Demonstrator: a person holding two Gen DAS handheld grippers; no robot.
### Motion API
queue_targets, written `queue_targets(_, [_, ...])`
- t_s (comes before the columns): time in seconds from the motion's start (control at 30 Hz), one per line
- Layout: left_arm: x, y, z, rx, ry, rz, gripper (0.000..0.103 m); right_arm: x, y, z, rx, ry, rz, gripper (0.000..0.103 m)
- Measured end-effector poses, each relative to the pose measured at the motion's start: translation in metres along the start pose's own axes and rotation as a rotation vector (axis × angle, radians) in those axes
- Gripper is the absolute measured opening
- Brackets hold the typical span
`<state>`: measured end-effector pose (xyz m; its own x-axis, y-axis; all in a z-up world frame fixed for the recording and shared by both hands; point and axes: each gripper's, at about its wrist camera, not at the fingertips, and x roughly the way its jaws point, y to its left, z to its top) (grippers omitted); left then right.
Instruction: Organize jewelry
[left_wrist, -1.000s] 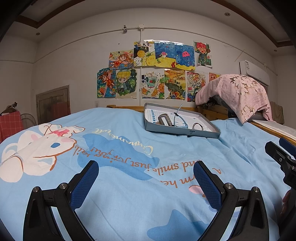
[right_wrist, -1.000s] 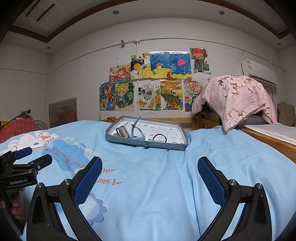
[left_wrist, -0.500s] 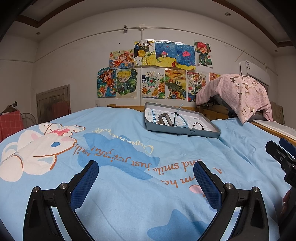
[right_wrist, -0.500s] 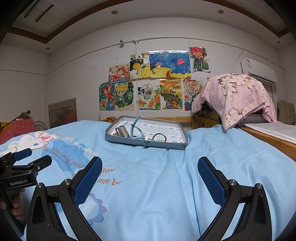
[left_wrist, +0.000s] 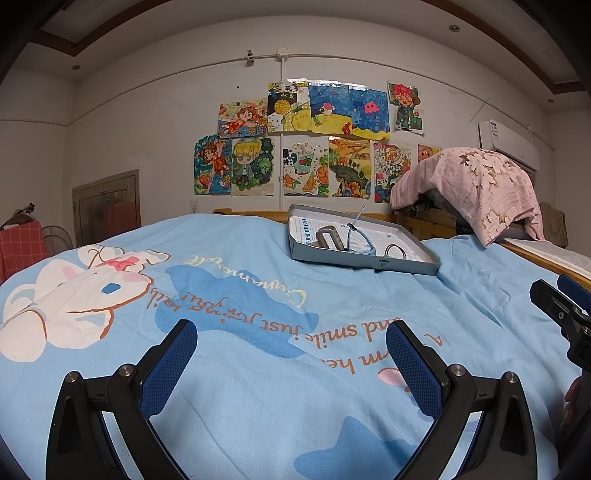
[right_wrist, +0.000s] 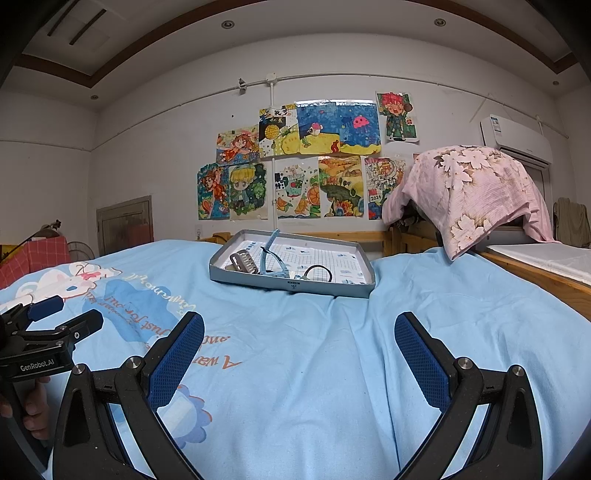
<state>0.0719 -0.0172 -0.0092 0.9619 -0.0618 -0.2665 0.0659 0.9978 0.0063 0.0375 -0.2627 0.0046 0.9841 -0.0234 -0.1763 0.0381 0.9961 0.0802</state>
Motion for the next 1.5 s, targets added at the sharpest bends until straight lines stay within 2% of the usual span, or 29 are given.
queue_targets(1.5, [-0.0003, 0.0076, -0.0012, -0.015, -0.015, -0.004, 0.103, 0.0016, 0.0007, -0.0032, 0.018, 0.012, -0.009, 0.101])
